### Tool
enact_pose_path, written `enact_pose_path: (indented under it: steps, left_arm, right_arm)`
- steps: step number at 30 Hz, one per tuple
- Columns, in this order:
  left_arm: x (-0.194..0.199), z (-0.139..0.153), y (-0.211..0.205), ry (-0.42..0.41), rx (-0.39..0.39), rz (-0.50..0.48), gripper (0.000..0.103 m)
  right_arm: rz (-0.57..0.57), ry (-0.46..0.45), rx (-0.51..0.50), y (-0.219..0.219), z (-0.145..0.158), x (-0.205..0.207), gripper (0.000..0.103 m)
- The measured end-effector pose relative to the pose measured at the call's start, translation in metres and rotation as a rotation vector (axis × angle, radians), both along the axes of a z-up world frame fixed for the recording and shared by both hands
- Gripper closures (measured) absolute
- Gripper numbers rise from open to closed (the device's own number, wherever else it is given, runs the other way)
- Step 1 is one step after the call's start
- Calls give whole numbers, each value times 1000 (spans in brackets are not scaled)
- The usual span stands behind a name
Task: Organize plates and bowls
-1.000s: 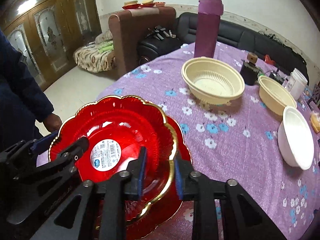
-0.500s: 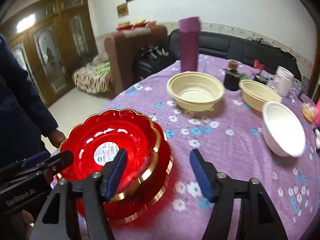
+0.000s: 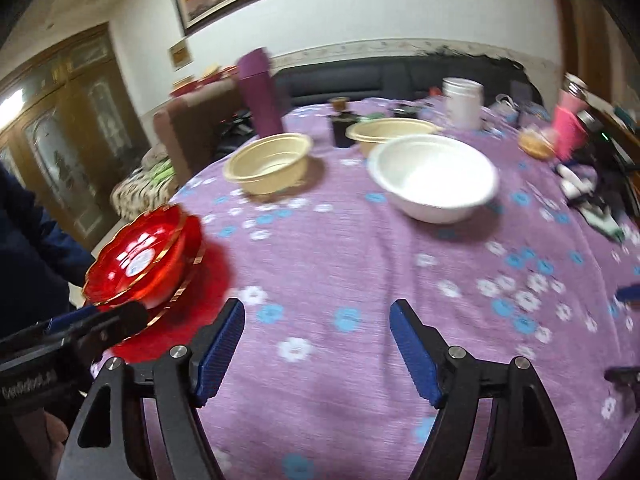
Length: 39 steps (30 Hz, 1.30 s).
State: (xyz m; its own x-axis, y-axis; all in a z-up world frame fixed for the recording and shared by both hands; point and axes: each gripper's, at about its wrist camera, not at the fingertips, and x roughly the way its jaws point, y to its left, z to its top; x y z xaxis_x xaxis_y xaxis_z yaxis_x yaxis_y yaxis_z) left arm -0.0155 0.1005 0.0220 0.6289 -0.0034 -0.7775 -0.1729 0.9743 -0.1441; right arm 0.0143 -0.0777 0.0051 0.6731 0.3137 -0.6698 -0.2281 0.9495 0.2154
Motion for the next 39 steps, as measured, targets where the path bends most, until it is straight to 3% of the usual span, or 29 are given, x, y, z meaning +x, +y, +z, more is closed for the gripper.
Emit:
enact_pose_path:
  steps: [14,22,29,34,39]
  left_arm:
    - [26,-18,-76,82,79,-137,19]
    - [37,-28,-81,121,91,-139,19]
    - [55,-26,-76,122,139,-127,19]
    - [96,-23,-78,135,45,-123,19]
    - [148,-13,-93,119,-2,-140,19]
  right_arm:
    - [-151,57,44,-94,-4,40,22]
    - [-274,42,80,-116,15,119,20]
    - [-329,65,84,-129,-15,167,20]
    - [-308,92,45,-136,-30,178,20]
    - [-301,124,74,-141,-39,184,23]
